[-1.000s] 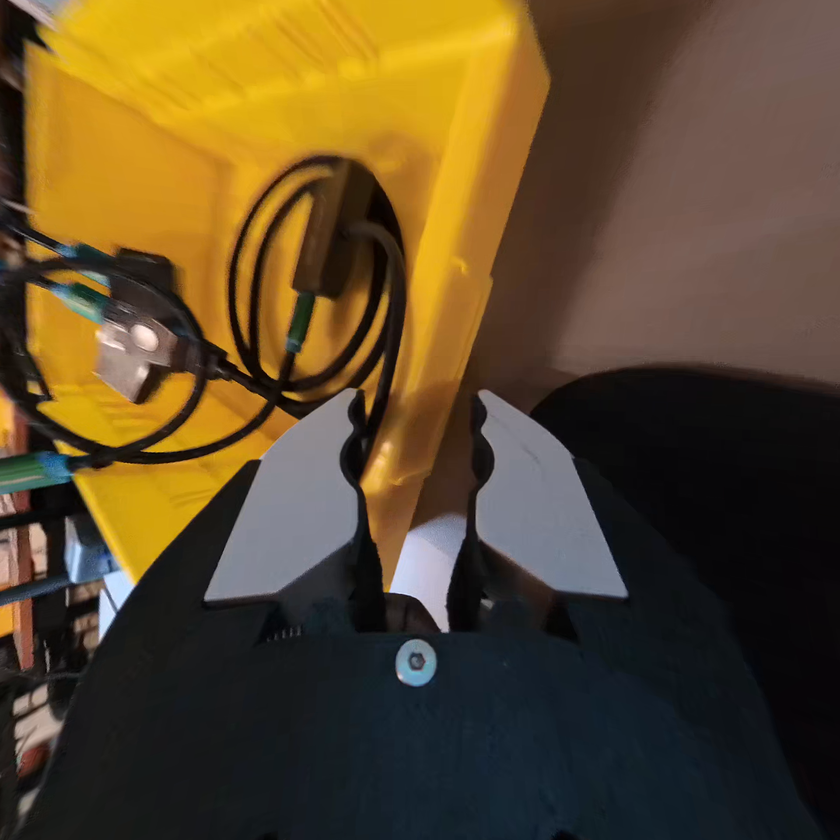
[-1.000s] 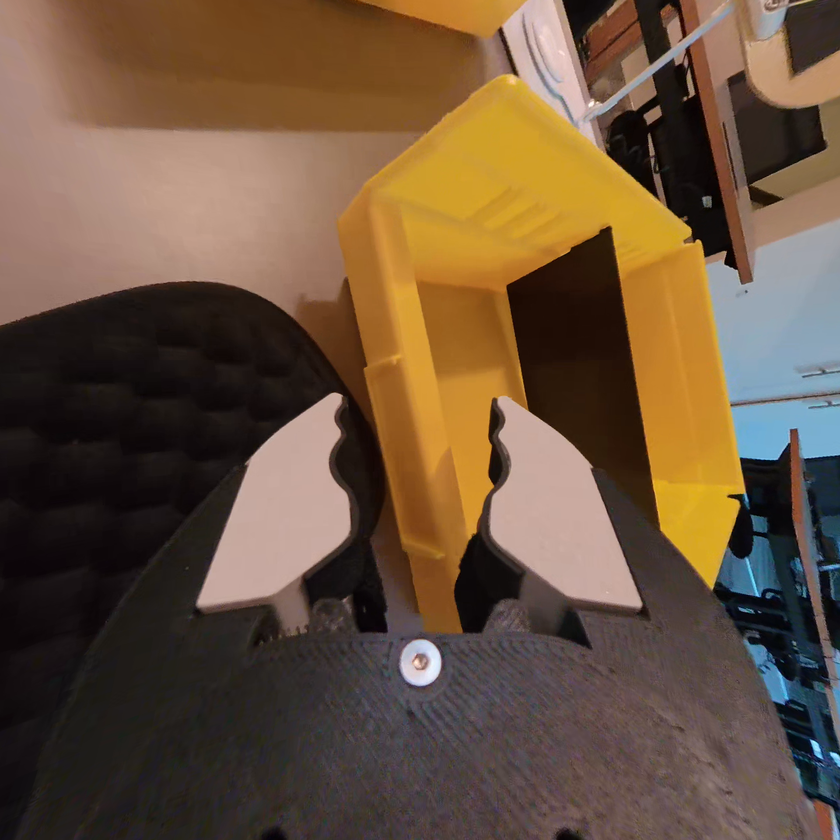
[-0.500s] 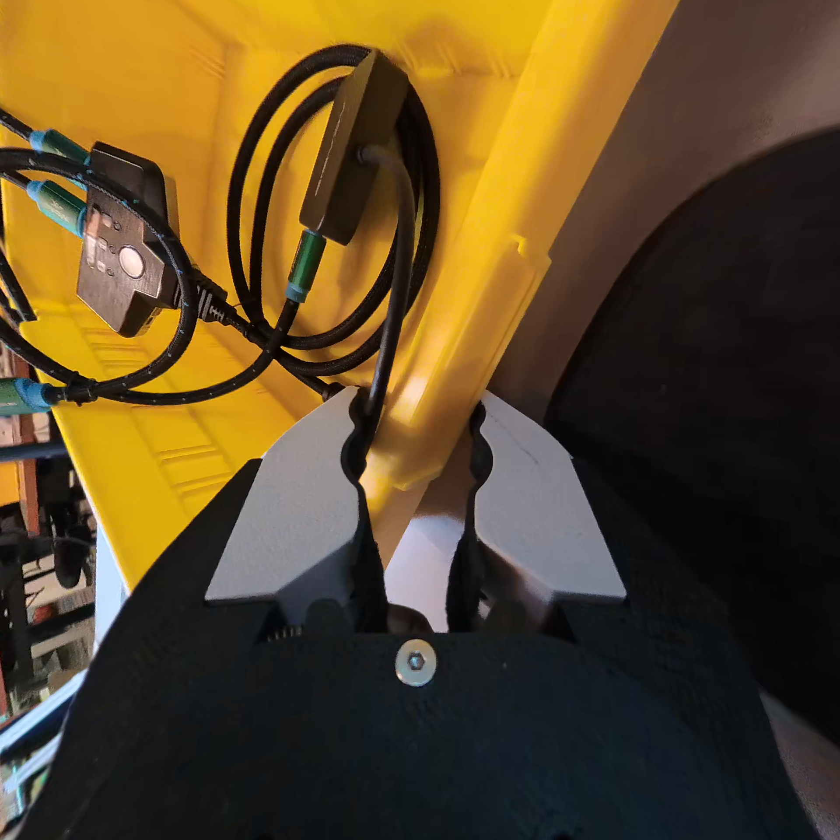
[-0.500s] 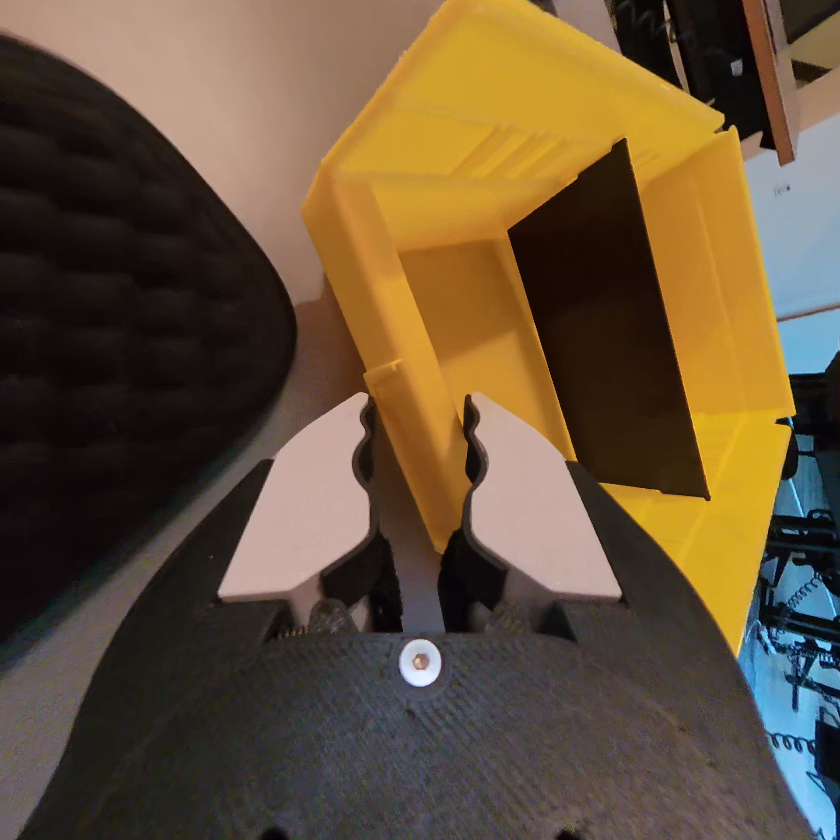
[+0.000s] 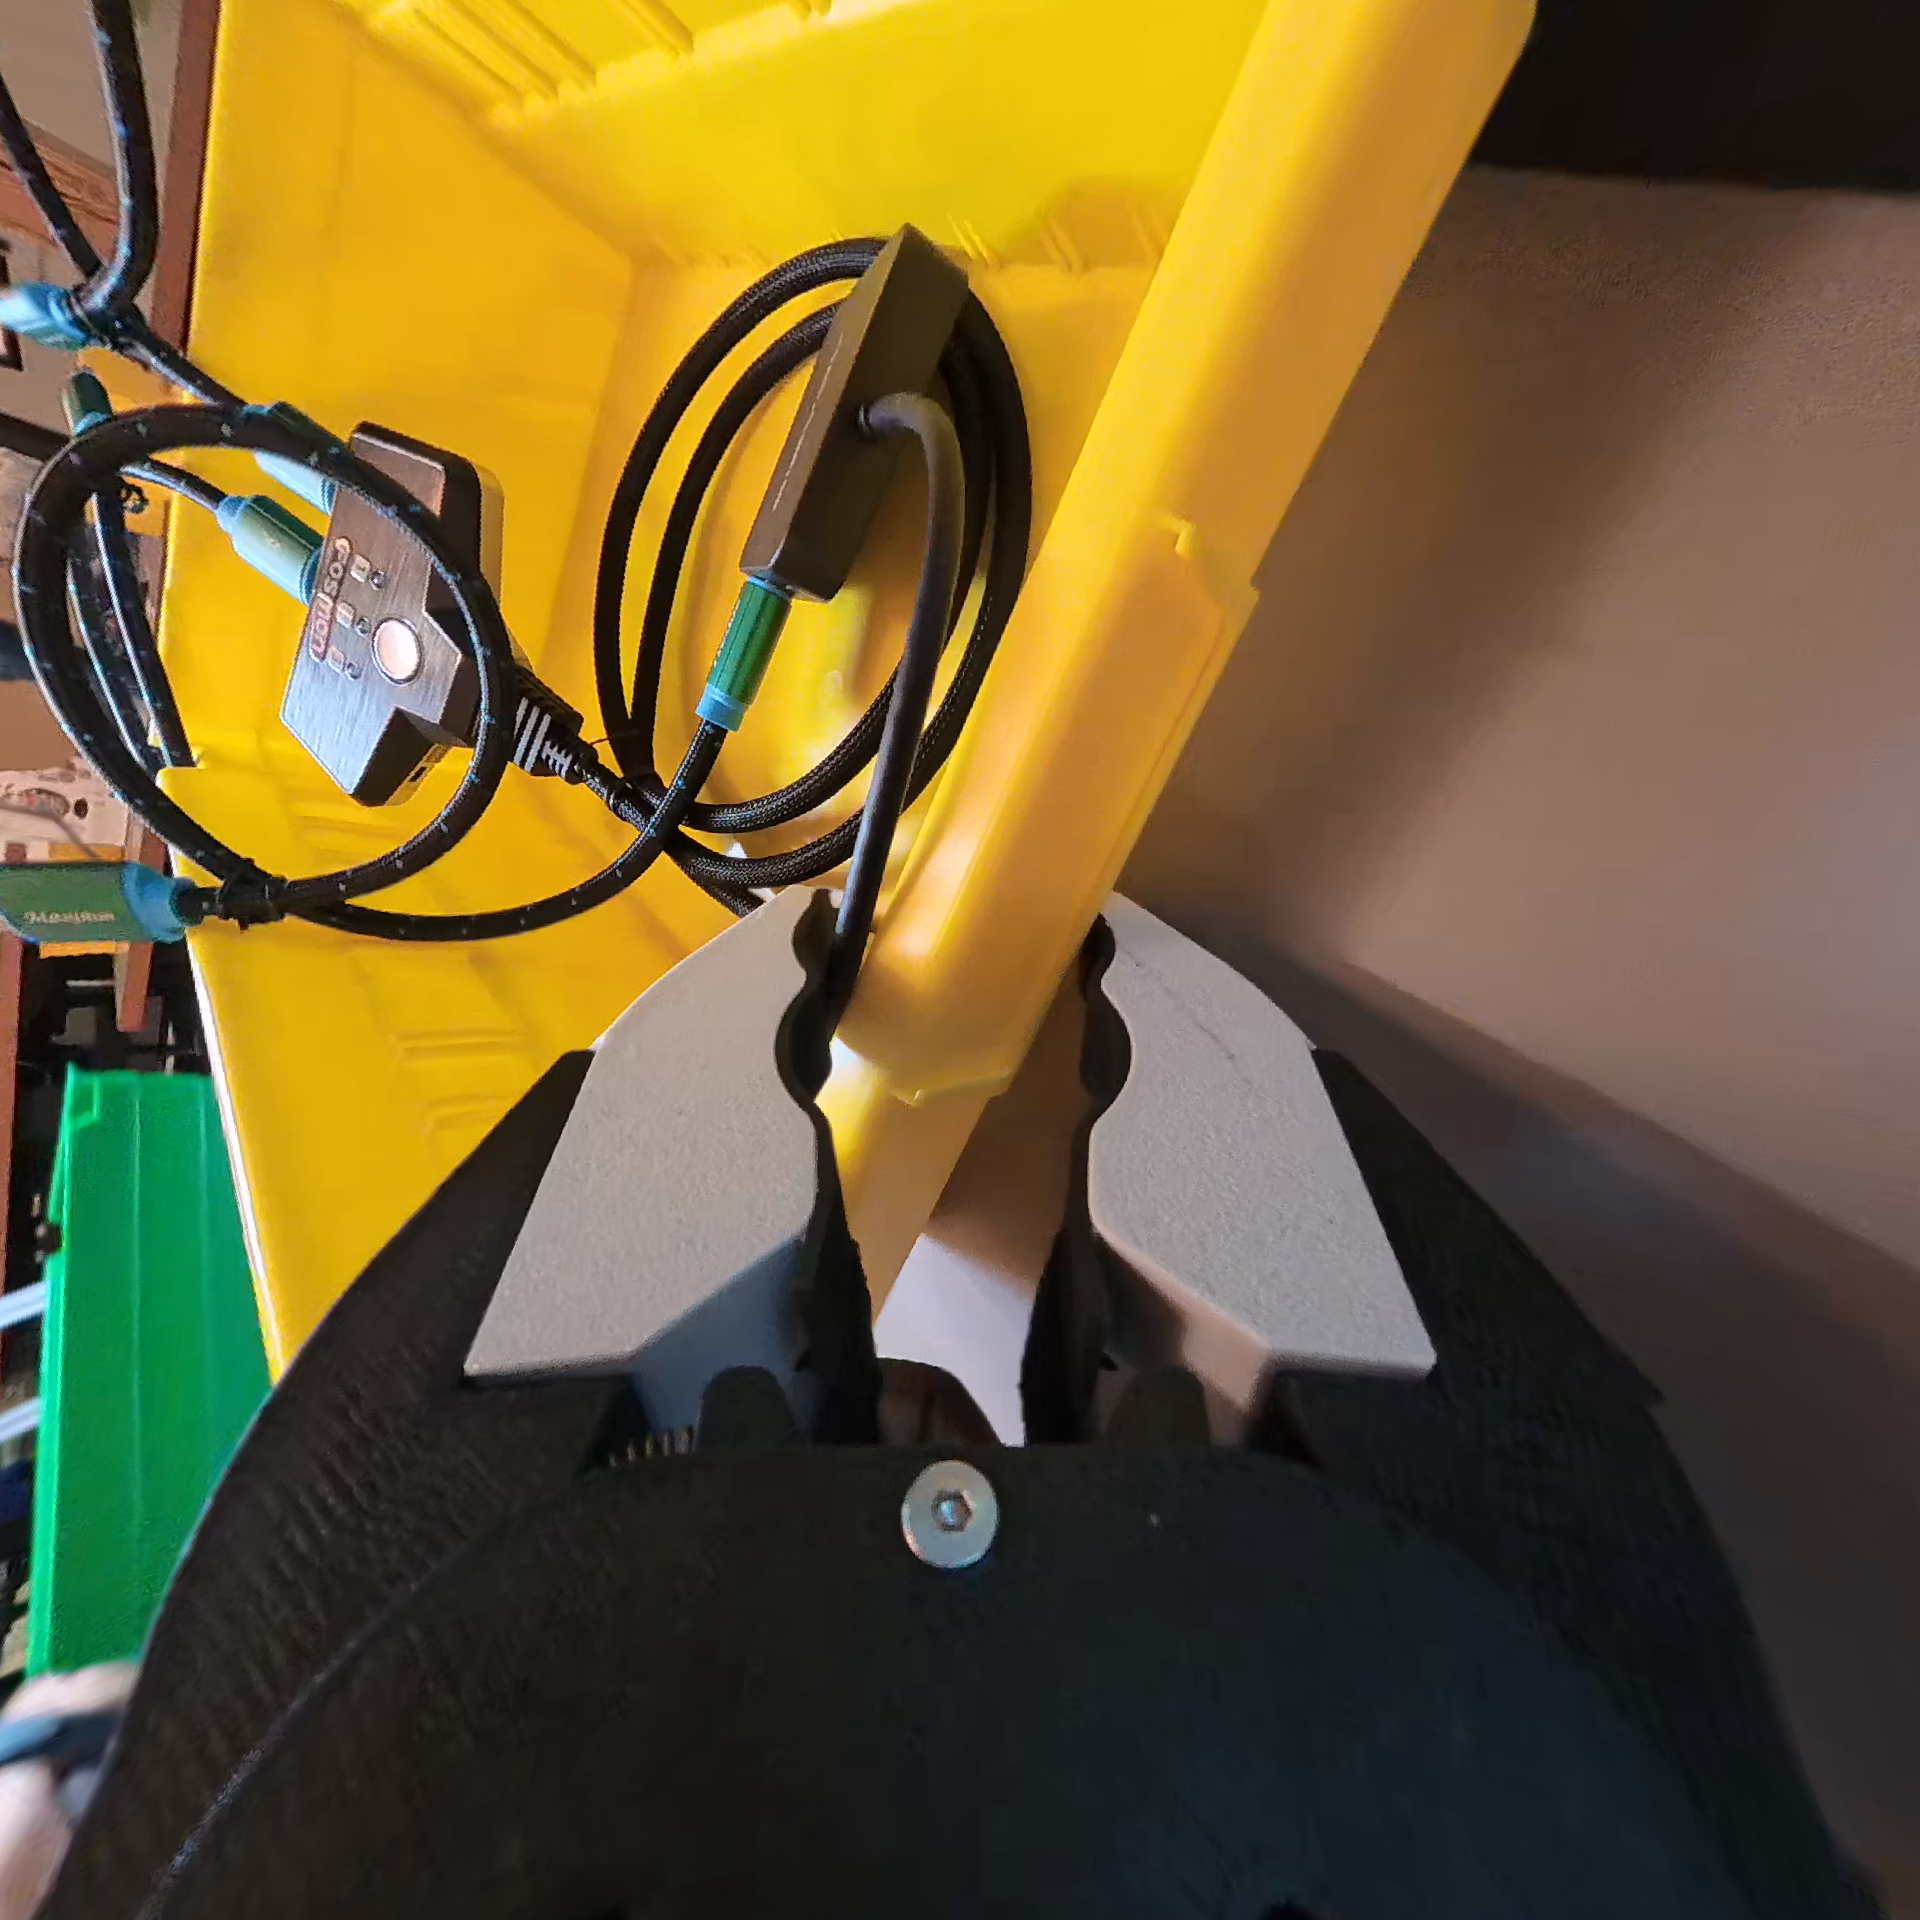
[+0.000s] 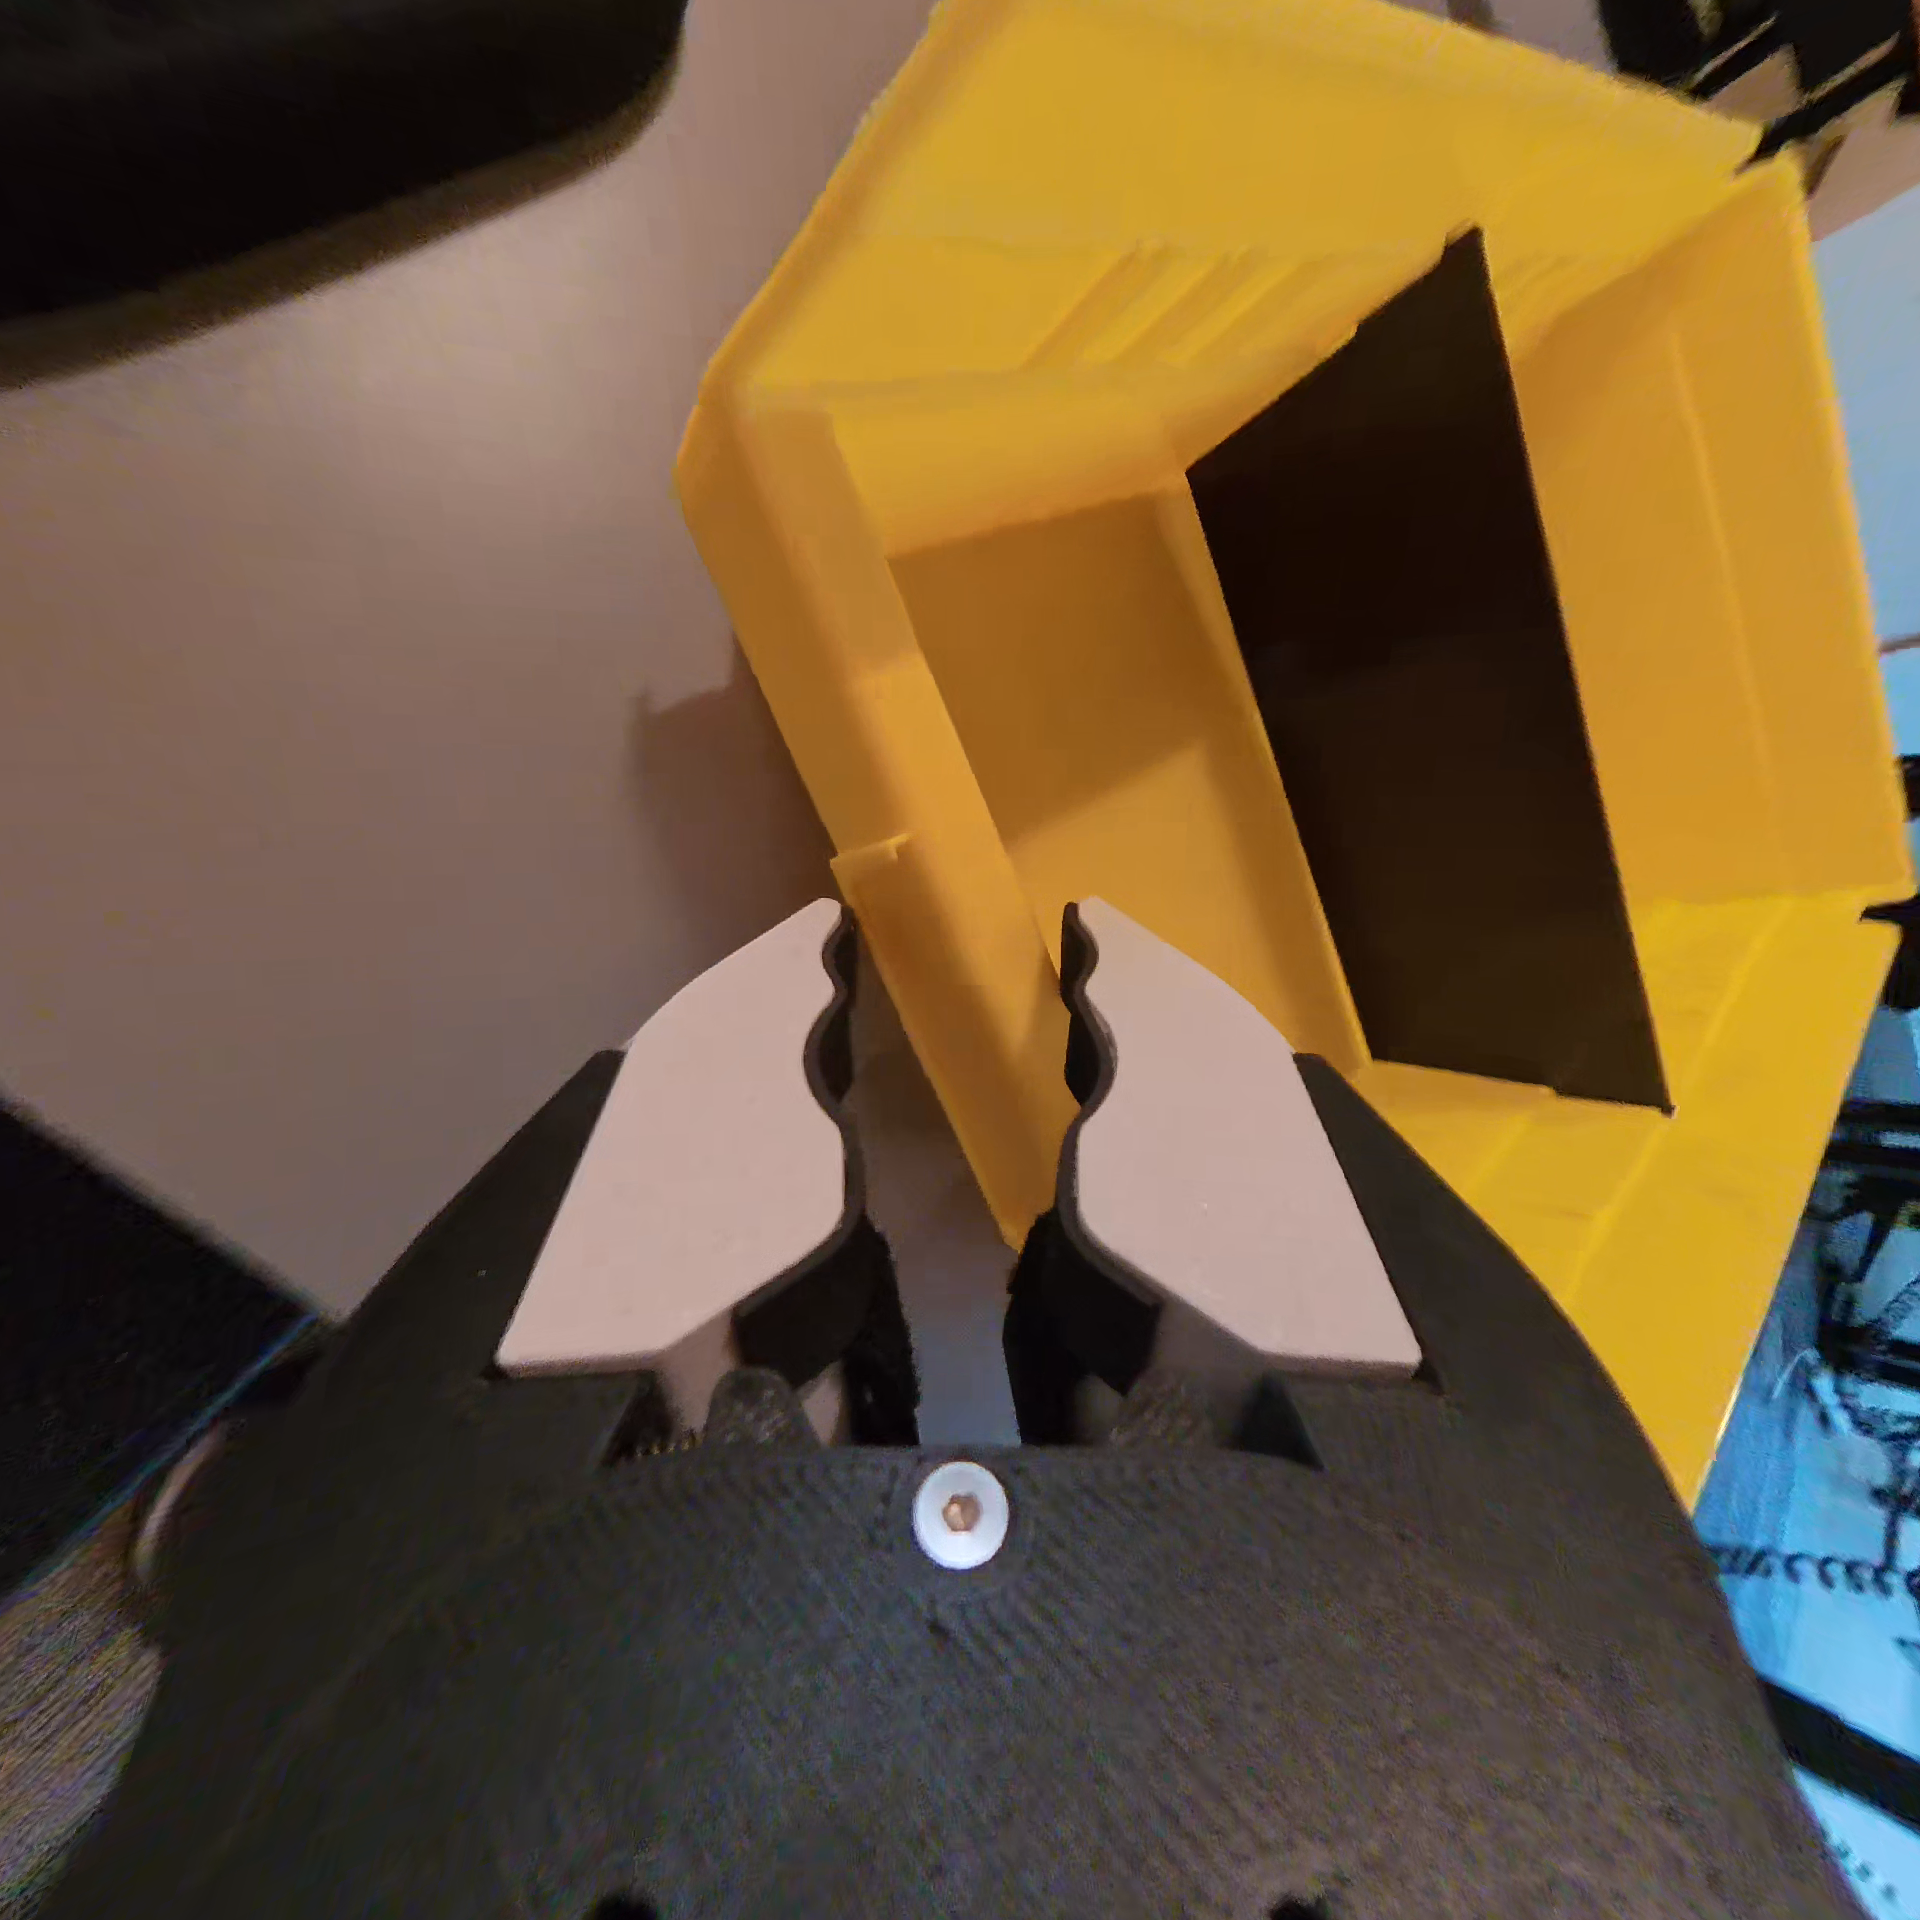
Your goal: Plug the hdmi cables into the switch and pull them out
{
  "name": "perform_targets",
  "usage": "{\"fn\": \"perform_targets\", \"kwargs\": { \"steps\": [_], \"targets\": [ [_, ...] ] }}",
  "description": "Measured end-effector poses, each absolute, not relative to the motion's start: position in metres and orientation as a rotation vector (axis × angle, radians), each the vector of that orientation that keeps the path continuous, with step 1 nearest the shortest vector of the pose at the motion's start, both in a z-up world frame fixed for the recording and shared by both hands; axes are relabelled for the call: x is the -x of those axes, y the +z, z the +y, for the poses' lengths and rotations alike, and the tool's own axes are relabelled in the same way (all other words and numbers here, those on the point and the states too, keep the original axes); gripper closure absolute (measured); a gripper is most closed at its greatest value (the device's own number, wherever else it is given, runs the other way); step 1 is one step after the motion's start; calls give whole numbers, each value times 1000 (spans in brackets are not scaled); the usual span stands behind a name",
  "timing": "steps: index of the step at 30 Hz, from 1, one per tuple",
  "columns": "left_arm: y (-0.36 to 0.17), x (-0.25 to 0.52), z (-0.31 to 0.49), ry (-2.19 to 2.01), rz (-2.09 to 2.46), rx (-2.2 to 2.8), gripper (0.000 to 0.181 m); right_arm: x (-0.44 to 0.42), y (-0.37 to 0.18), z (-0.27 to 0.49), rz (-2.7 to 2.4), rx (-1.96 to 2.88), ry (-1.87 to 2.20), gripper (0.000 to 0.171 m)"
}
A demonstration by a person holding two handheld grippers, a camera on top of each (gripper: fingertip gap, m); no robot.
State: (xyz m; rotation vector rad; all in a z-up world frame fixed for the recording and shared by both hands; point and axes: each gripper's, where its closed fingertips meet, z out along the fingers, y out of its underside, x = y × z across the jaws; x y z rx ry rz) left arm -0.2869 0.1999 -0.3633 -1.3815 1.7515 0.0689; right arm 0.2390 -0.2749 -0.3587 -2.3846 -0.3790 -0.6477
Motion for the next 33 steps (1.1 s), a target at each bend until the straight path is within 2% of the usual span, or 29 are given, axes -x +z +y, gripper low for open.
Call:
{"fn": "perform_targets", "kwargs": {
  "steps": [6,10,11,16,19,22,24,27,33],
  "targets": [
    [-363,346,181,70,1638,1516,132,-218,-359,-313,-271,2505,-481,132],
    [-365,351,173,43,1633,1615,128,-206,-350,-306,-305,2431,-447,119],
    [-363,349,167,-8,1627,1648,123,-204,-342,-301,-316,2380,-458,118],
    [-323,333,137,-277,1512,1592,121,-193,-299,-282,-378,2126,-544,112],
    [-290,331,154,-251,1266,1634,121,-193,-283,-278,-378,2055,-620,110],
    [-295,334,175,-269,973,1966,122,-192,-273,-274,-384,2014,-682,110],
    [-297,321,186,-318,864,2007,122,-191,-272,-273,-398,2023,-702,110],
    [-298,295,192,-399,850,1953,122,-193,-274,-272,-402,2049,-727,110],
    [-302,283,205,-204,934,1894,122,-192,-271,-267,-412,2034,-744,111]
  ]
}}
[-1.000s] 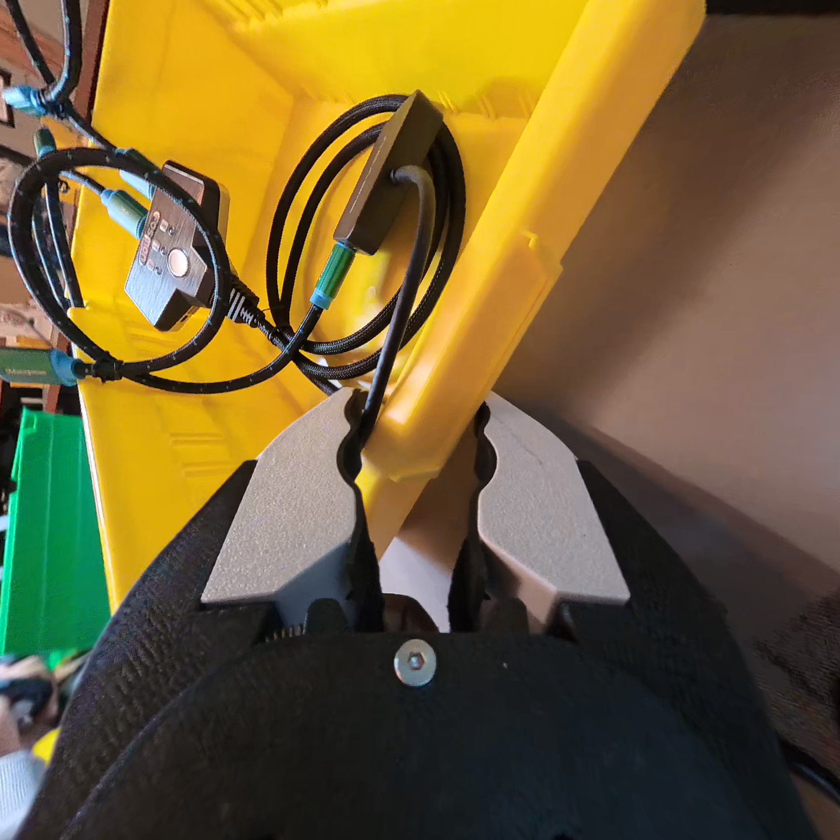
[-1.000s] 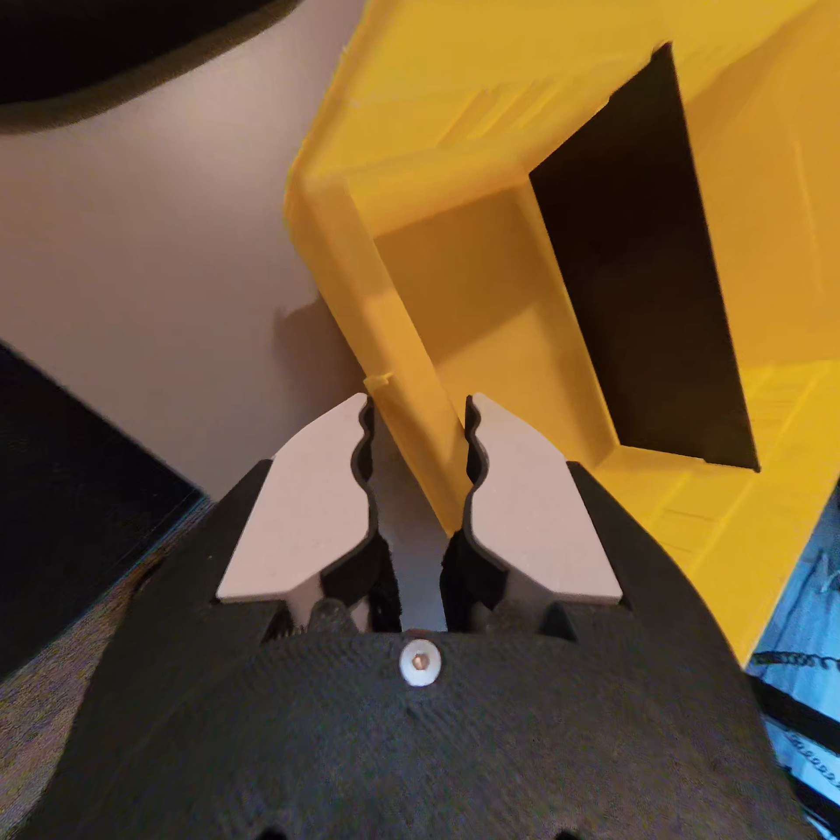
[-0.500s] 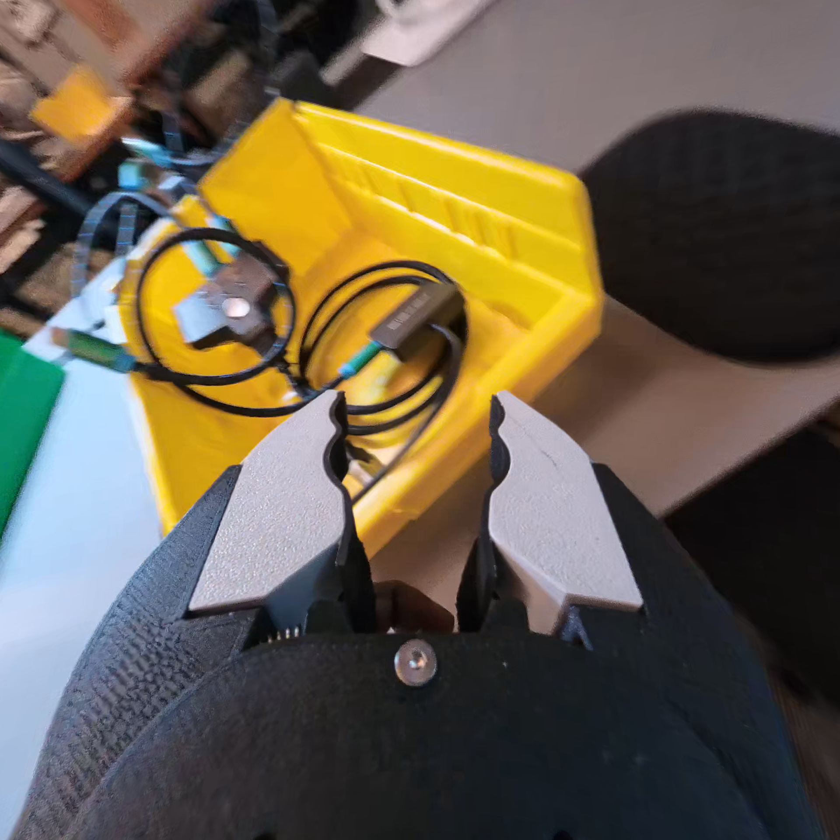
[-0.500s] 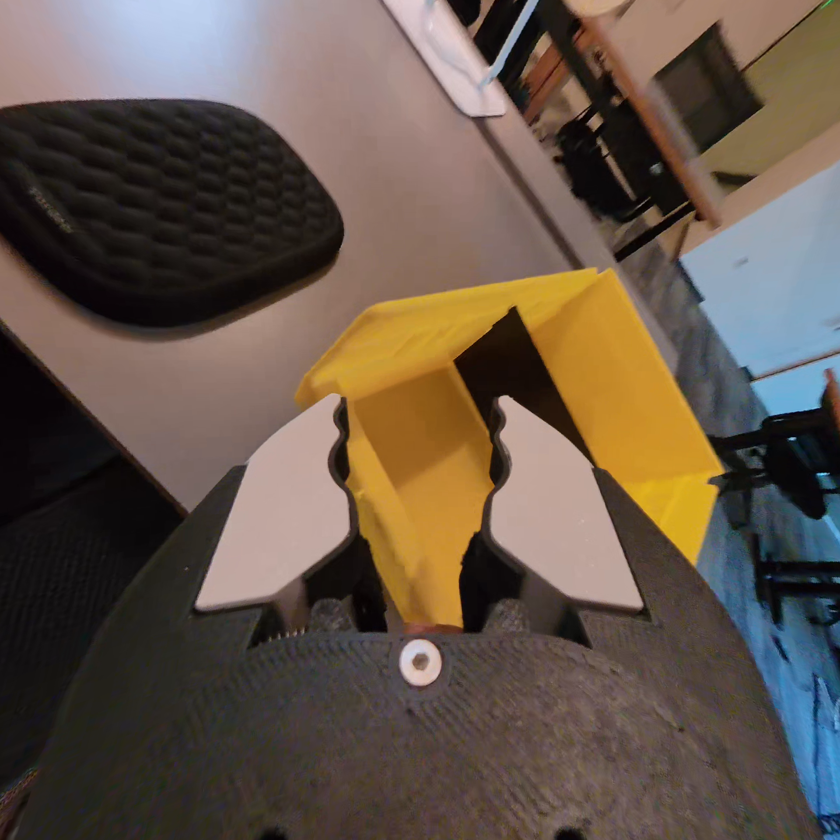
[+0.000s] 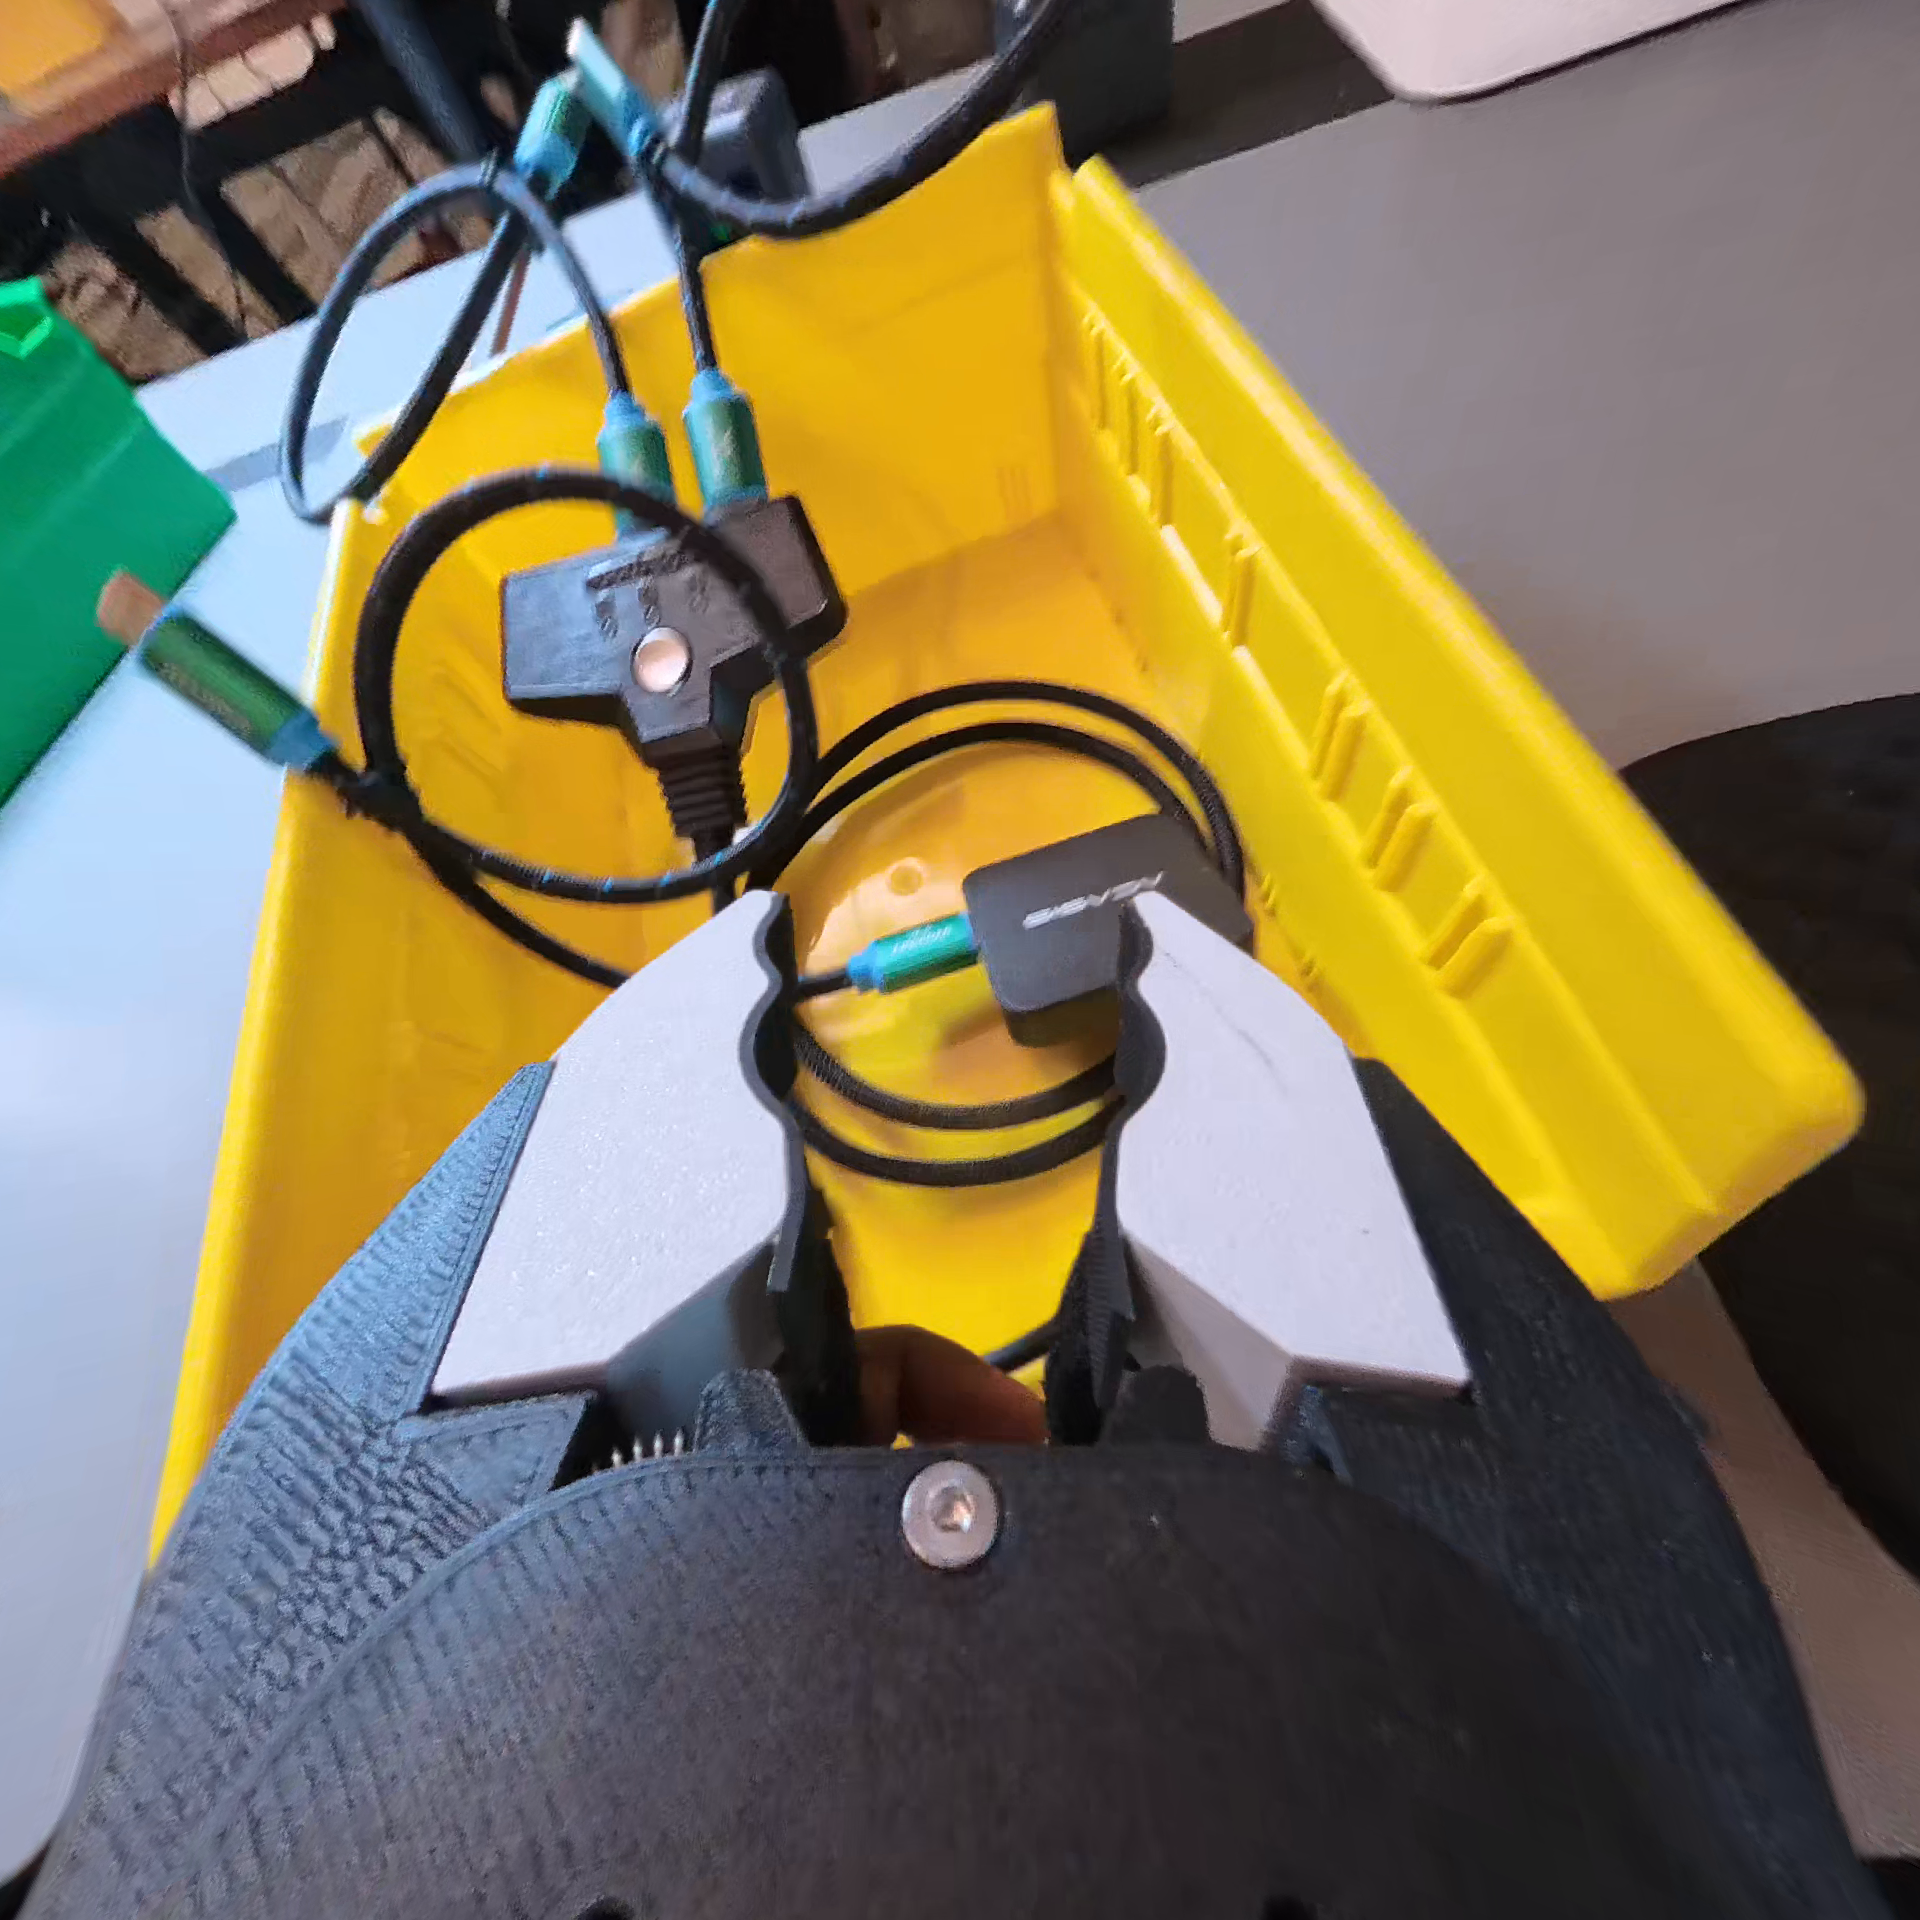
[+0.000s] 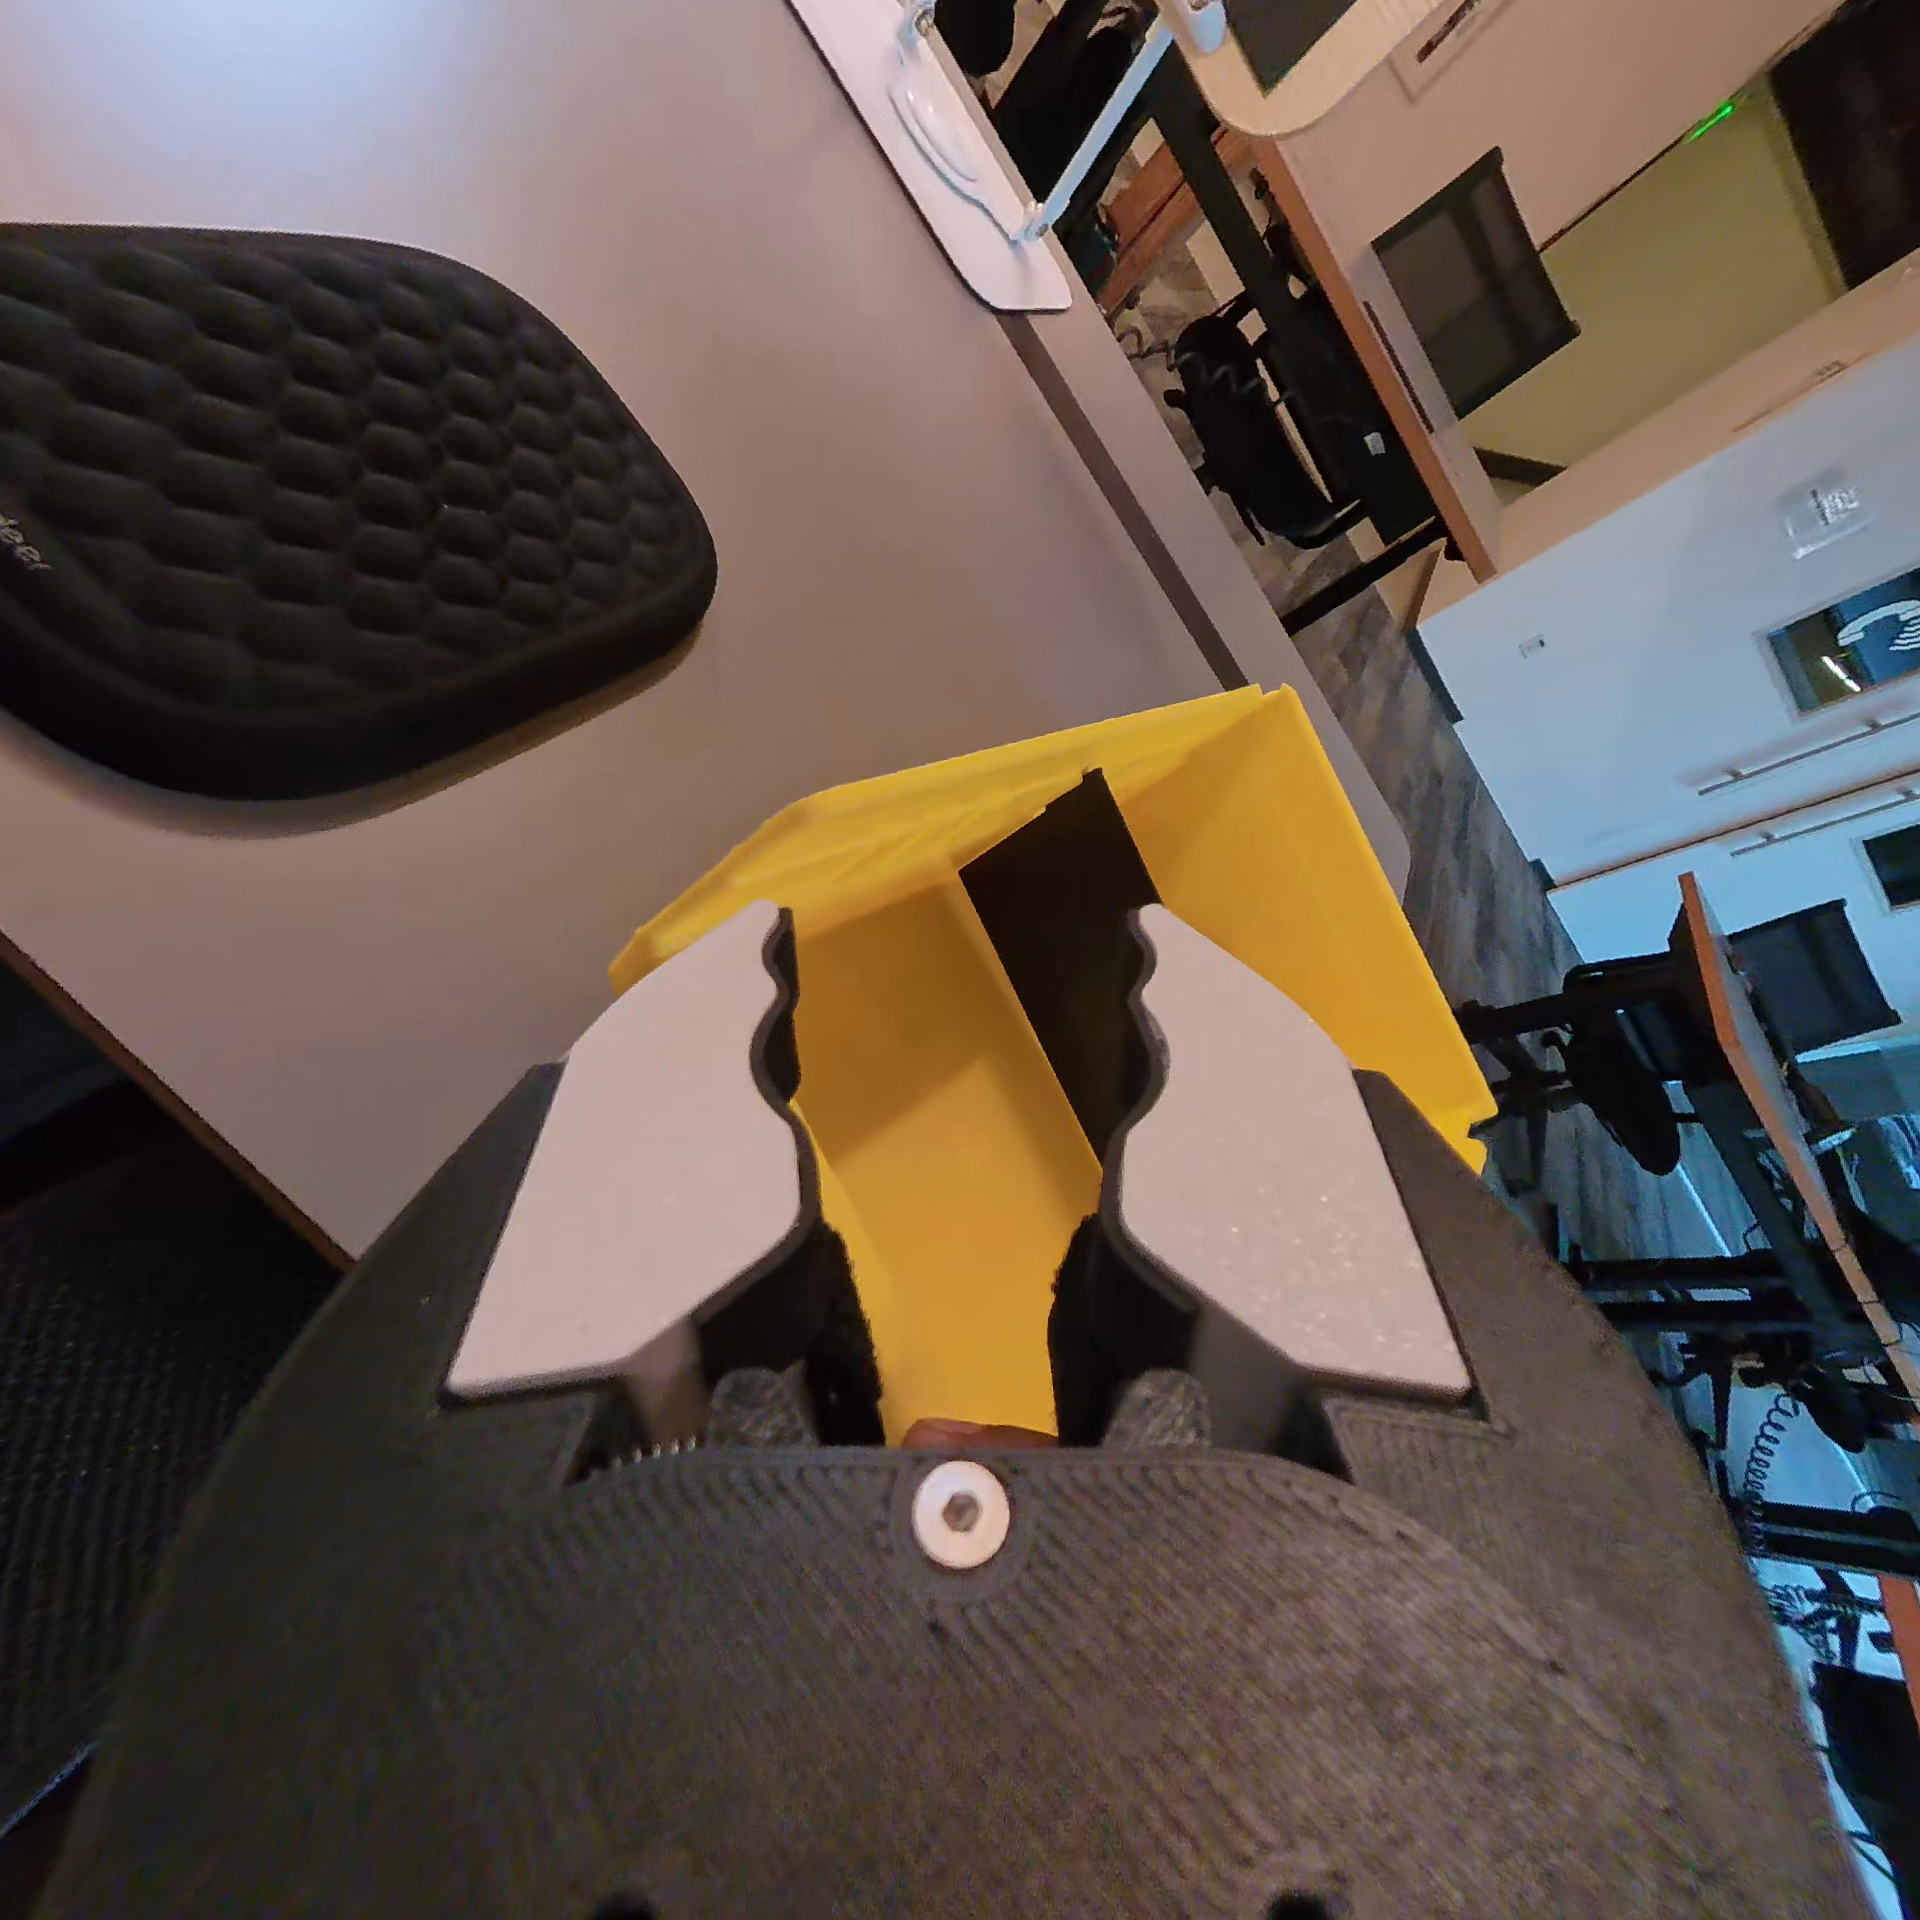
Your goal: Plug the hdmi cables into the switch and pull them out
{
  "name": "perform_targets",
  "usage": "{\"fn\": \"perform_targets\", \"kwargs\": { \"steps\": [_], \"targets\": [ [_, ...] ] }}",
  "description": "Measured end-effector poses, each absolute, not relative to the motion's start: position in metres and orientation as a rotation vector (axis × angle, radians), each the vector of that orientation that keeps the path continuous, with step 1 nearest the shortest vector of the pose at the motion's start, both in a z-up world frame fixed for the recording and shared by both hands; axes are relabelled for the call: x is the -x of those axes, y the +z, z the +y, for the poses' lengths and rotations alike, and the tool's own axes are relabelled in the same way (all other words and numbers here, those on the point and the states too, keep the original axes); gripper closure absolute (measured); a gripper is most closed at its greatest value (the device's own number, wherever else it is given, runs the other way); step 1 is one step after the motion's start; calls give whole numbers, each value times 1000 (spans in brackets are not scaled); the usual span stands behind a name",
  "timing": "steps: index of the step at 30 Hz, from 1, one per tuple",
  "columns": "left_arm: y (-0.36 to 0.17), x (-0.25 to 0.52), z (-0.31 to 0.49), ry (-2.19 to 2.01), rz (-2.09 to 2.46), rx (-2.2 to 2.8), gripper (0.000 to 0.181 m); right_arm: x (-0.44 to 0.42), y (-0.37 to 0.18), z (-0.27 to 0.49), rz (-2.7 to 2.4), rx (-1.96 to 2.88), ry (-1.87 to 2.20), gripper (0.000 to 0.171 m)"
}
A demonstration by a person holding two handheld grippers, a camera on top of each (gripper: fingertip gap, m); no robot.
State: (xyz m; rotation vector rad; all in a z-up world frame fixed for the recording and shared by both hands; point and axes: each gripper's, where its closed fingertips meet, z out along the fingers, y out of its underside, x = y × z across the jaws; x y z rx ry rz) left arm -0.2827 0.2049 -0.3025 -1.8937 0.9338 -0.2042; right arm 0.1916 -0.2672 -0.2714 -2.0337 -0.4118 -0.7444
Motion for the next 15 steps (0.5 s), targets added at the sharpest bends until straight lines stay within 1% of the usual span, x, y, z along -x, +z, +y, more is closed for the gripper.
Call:
{"fn": "perform_targets", "kwargs": {
  "steps": [3,7,8,9,10,11,15],
  "targets": [
    [-287,254,199,-291,1019,1792,127,-190,-273,-264,-430,2047,-756,111],
    [-241,225,218,-329,1029,1649,126,-186,-272,-259,-455,2041,-754,111],
    [-233,220,229,-320,1035,1657,116,-185,-272,-258,-459,2038,-753,111],
    [-229,215,239,-316,1065,1692,101,-185,-272,-258,-461,2037,-754,111],
    [-229,210,248,-323,1106,1758,91,-186,-271,-259,-458,2036,-758,111],
    [-229,205,258,-327,1136,1831,86,-186,-271,-260,-452,2034,-762,112],
    [-247,217,320,-122,1127,2111,88,-189,-271,-261,-438,2032,-774,112]
  ]
}}
